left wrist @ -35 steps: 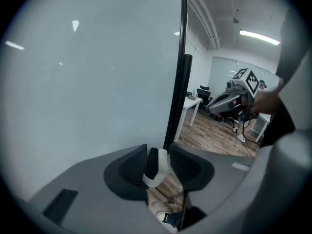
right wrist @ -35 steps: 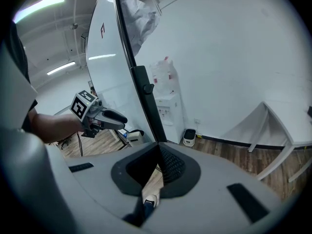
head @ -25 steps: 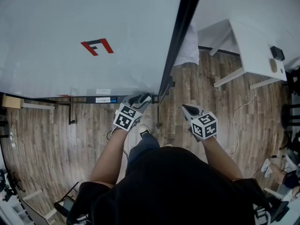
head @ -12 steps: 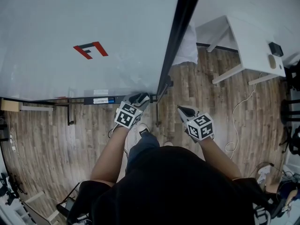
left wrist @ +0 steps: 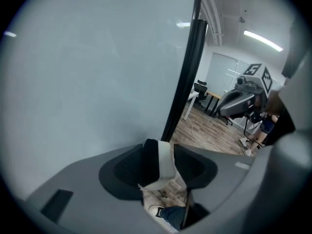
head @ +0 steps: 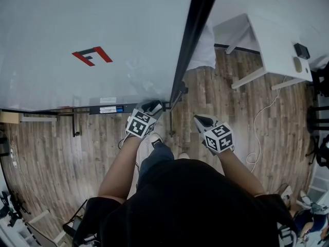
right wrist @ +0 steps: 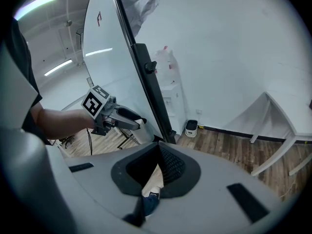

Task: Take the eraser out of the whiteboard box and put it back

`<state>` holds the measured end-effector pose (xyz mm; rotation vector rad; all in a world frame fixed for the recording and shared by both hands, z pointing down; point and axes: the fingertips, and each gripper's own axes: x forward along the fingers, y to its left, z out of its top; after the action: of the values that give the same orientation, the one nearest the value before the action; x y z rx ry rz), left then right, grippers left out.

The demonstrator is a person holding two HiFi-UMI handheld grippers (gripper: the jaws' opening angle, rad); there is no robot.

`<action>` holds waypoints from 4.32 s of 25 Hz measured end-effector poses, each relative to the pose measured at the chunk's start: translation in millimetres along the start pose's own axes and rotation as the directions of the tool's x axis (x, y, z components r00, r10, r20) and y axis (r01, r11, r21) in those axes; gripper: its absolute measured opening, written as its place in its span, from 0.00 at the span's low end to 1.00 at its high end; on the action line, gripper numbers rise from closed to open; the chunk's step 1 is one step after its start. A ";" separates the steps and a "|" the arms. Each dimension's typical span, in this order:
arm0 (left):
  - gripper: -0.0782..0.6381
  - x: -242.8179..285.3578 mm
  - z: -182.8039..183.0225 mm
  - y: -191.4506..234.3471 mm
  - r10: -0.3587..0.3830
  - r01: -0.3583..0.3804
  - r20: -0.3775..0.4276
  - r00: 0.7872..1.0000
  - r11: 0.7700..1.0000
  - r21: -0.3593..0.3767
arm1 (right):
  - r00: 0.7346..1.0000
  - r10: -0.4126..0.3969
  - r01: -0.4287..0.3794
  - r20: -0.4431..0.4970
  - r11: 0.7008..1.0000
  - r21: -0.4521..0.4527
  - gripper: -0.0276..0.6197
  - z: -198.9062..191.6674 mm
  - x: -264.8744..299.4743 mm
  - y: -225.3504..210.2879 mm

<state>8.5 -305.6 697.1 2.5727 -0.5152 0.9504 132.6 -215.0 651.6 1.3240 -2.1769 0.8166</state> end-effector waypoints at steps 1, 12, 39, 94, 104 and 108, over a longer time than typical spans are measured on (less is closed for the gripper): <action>0.38 1.1 -0.5 1.0 0.001 -0.001 -0.003 1.000 1.000 0.001 | 1.000 -0.001 0.001 0.000 1.000 -0.002 0.03 -0.1 0.4 -0.1; 0.38 4.9 -4.6 3.7 0.018 -0.018 -0.031 0.999 1.000 -0.002 | 1.000 0.003 -0.003 0.000 1.000 -0.011 0.03 -2.3 -0.7 1.3; 0.34 -16.9 9.1 -4.9 0.054 -0.054 -0.014 0.998 0.998 0.020 | 0.999 0.007 -0.005 0.045 1.000 -0.024 0.03 4.8 -16.7 7.0; 0.34 -143.3 14.1 -86.5 0.285 -0.294 0.160 0.945 0.955 0.035 | 0.987 0.050 -0.024 0.153 0.986 -0.166 0.03 9.6 -105.8 21.0; 0.34 -159.5 -8.6 -107.4 0.313 -0.320 0.148 0.938 0.947 0.026 | 0.988 0.077 -0.049 0.136 0.979 -0.198 0.03 2.0 -115.1 31.4; 0.34 -162.2 -16.7 -111.3 0.322 -0.328 0.135 0.937 0.944 0.021 | 0.988 0.089 -0.061 0.127 0.976 -0.208 0.03 -0.7 -114.9 34.1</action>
<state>-65.9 -166.6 578.2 2.6503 -0.9930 0.9053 151.4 -130.4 568.8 1.2325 -2.3574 0.5264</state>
